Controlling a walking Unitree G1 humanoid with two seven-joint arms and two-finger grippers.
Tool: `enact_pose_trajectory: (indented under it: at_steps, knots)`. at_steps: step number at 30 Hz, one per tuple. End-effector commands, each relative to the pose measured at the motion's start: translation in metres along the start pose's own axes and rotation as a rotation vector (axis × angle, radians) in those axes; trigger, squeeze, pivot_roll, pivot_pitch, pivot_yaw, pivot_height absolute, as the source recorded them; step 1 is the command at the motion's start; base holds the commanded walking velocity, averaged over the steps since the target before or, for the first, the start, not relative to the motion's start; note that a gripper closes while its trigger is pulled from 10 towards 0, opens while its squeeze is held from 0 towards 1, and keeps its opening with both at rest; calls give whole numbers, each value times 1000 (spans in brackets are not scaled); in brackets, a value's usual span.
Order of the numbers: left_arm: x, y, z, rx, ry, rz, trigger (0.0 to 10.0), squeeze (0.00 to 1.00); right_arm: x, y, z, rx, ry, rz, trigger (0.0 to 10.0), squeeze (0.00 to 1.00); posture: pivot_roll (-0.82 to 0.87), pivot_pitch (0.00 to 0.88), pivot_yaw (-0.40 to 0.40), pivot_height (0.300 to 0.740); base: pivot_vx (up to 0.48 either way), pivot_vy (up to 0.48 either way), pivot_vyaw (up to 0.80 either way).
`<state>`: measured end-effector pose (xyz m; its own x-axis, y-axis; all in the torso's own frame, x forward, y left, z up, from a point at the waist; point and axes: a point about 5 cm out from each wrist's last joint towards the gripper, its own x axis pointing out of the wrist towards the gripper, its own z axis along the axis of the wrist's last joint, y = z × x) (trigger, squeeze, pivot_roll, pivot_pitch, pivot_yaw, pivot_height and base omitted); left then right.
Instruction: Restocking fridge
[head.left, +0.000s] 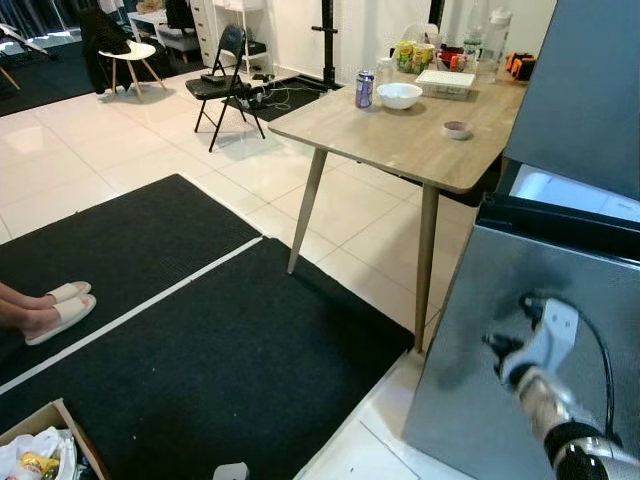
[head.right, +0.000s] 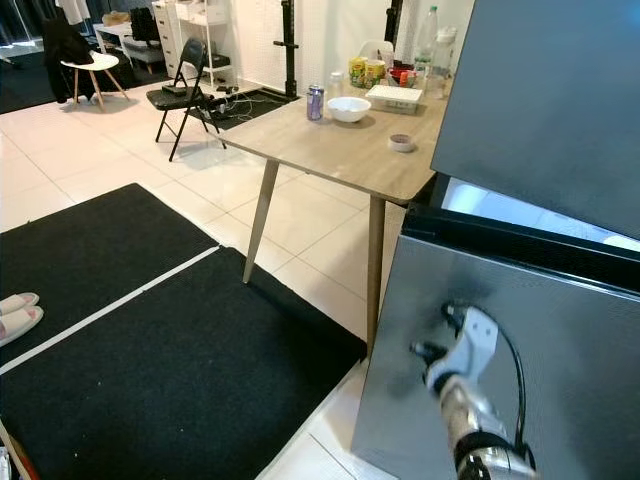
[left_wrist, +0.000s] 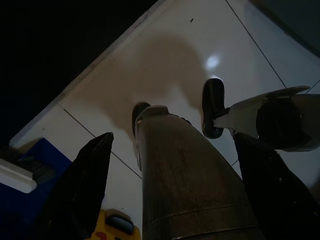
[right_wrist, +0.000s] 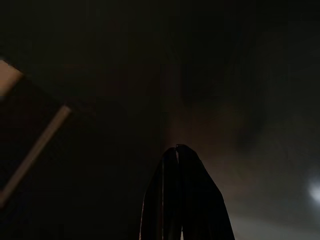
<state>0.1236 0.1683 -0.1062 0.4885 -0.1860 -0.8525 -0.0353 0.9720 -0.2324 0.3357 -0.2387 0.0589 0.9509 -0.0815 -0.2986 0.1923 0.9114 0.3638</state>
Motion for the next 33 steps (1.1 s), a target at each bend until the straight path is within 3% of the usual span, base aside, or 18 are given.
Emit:
enact_pose_trajectory:
  at_steps: [1,3,6,10,13,17,21,24,27,28,30,31,32,33]
  knots:
    - [-3,2,-11,-15,34,10,10000,0,4,9,9,16,-48,12,10000,0,-78,0,-14,740,0,0,0]
    - [-3,2,-11,-17,32,10,10000,0,11,25,27,-10,-106,31,10000,0,-74,0,-15,740,0,0,0]
    - [-3,2,-11,-18,31,9,10000,0,14,34,37,-32,-137,39,10000,0,-71,0,-16,740,0,0,0]
    - [-4,3,-14,-21,30,9,10000,0,22,62,62,-133,-192,59,10000,0,-51,0,-27,740,0,0,0]
    - [-4,3,-15,-22,31,10,10000,0,22,64,64,-140,-195,60,10000,0,-51,0,-27,740,0,0,0]
    - [-10,8,-28,-40,31,22,10000,0,25,77,78,-241,-208,52,10000,0,-6,0,-39,740,0,0,0]
    - [-17,14,-42,-46,42,33,10000,0,26,79,82,-302,-212,38,10000,0,26,28,-35,740,0,0,0]
    - [-29,21,-66,-38,71,35,10000,0,26,78,90,-339,-227,16,10000,0,50,101,-20,740,0,0,0]
    - [-33,23,-73,-30,82,35,10000,0,26,75,92,-357,-222,6,10000,0,63,139,-12,740,0,0,0]
    - [-39,26,-81,-22,95,33,10000,0,26,73,95,-399,-214,-1,10000,0,77,191,3,740,0,0,0]
    - [-39,26,-81,-22,95,33,10000,0,26,73,95,-399,-214,-1,10000,0,77,191,3,740,0,0,0]
    - [-48,31,-93,-2,106,20,10000,0,26,68,101,-458,-191,12,10000,0,82,248,17,740,0,0,0]
    - [-48,31,-93,-2,106,20,10000,0,26,68,101,-458,-191,12,10000,0,82,248,17,740,0,0,0]
    - [-52,35,-95,20,102,8,10000,0,26,72,105,-391,-167,138,10000,0,86,266,22,740,0,0,0]
